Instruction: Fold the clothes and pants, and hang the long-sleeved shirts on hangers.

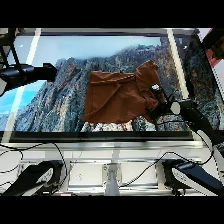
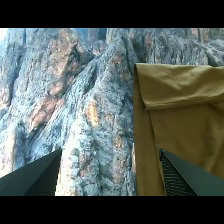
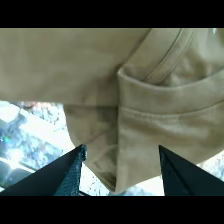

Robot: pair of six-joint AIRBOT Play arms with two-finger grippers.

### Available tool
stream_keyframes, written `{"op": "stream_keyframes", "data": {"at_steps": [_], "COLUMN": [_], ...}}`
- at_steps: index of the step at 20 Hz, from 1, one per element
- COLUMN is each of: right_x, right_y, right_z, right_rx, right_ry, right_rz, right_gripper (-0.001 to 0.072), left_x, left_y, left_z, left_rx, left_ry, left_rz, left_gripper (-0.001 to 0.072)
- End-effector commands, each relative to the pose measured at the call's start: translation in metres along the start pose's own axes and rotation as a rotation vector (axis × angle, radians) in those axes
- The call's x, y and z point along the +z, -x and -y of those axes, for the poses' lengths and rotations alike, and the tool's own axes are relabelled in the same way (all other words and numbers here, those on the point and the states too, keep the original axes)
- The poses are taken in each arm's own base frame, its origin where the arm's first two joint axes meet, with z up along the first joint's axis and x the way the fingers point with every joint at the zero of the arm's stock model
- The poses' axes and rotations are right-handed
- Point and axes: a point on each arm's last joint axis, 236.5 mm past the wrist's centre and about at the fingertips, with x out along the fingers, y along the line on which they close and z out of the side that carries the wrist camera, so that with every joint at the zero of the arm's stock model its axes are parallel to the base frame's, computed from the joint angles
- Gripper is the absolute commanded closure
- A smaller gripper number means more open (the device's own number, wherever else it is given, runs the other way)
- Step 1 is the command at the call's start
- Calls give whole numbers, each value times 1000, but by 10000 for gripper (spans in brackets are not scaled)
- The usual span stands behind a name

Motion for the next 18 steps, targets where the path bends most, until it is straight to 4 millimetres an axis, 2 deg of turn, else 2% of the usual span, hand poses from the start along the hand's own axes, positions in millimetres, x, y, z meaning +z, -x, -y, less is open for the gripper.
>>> {"op": "stream_keyframes", "data": {"at_steps": [1,3,5,8,10,11,12,13,14,15,17,18], "right_x": [-2,2,-4,-14,-8,-4,0,5,9,14,22,24], "right_y": [-1,-5,-13,-27,-30,-30,-29,-29,-29,-29,-28,-27], "right_z": [-5,-1,15,14,20,22,23,23,24,24,24,25], "right_rx": [-33,-85,-145,-141,-169,-179,-181,-182,-183,-182,-184,-186], "right_ry": [45,110,83,38,-22,-33,-30,-28,-27,-26,-21,-20], "right_rz": [-28,-25,-62,-111,-86,-68,-52,-32,-16,2,37,41], "right_gripper": [213,213,213,213,273,279,309,381,487,518,533,687], "left_x": [-1,-1,-5,-7,-7,-7,-7,-7,-7,-7,-7,-7], "left_y": [0,0,0,0,0,0,0,0,0,0,0,0], "left_z": [0,3,5,5,5,5,5,5,5,6,6,6], "left_rx": [-1,-13,-21,-20,-20,-19,-20,-20,-20,-23,-22,-22], "left_ry": [2,28,68,137,174,174,174,174,174,176,195,195], "left_rz": [-3,-4,-20,-30,-30,-30,-30,-31,-31,-31,-31,-31], "left_gripper": [5,5,6,5,5,5,5,5,5,5,5,5]}}
